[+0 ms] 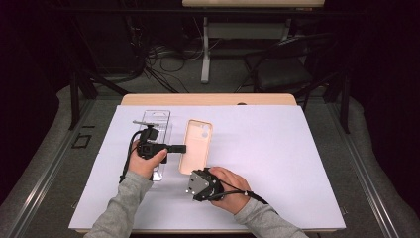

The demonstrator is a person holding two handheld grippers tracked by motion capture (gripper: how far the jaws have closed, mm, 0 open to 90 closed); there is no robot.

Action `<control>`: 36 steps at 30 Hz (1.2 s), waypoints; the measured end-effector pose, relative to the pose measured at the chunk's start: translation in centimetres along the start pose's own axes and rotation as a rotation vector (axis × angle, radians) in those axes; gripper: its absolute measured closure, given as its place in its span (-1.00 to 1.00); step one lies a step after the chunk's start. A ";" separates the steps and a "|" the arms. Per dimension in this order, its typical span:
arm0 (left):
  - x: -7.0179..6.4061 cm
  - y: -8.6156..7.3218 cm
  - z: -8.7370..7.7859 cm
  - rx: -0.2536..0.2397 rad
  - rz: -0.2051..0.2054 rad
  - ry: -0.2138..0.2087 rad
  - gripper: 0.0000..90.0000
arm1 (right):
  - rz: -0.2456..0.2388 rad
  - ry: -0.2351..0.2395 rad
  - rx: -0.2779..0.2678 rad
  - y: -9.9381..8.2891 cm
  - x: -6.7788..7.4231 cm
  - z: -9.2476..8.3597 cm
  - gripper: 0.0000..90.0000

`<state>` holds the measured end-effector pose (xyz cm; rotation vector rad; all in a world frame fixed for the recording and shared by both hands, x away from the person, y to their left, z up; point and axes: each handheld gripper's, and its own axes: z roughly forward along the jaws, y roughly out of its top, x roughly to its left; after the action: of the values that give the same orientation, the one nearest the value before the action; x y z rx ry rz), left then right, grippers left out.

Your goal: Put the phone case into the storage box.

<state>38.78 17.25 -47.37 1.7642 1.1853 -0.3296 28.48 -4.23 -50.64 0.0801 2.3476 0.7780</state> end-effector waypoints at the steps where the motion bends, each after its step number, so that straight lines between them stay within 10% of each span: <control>1: 0.0 0.0 0.0 -0.005 -0.005 0.001 0.81 | 0.003 0.000 -0.006 0.0 0.0 0.0 0.58; 21: 0.3 -0.1 -1.2 -0.082 0.007 0.036 0.81 | 0.159 -0.076 -0.101 -0.3 -2.1 -1.1 -0.03; 36: 0.2 -0.2 -1.6 -0.121 0.029 0.034 0.81 | 0.271 -0.104 -0.094 -0.3 -5.2 -1.9 -0.09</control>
<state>38.28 18.69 -46.81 1.6856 1.1781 -0.2074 31.46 -6.75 -46.69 0.3957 2.2244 0.9890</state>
